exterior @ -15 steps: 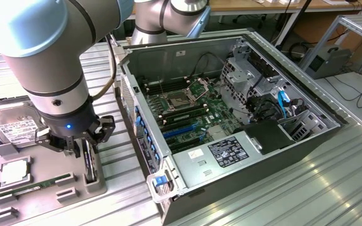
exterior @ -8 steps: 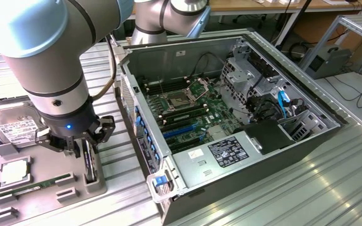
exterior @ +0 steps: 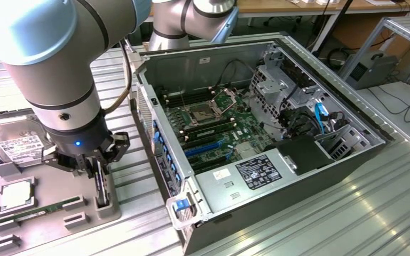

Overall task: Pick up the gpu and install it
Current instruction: 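Pick up the gpu and move the gpu toward the slot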

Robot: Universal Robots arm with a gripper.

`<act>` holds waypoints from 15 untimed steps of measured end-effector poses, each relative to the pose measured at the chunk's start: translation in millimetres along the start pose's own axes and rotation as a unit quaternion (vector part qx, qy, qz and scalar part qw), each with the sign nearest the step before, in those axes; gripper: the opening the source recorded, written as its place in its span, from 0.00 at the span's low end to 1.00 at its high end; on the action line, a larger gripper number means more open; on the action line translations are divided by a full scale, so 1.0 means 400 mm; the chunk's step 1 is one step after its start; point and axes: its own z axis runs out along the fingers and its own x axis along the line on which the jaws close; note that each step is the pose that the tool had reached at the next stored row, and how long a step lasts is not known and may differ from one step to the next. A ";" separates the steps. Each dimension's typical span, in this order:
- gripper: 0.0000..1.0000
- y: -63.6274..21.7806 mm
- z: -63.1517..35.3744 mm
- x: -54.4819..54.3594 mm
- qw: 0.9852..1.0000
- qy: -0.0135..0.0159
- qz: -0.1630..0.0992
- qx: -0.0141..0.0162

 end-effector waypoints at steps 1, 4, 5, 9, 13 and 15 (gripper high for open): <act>0.41 0.000 0.000 0.000 1.000 0.000 0.000 0.000; 0.34 0.000 0.000 0.000 1.000 0.000 0.000 0.000; 0.34 0.000 0.000 0.000 1.000 0.000 0.000 0.000; 0.34 0.000 0.000 0.000 1.000 0.000 0.000 0.000; 0.32 0.000 0.000 0.000 1.000 0.000 0.000 0.000; 0.27 0.000 0.000 0.000 1.000 0.000 0.000 0.000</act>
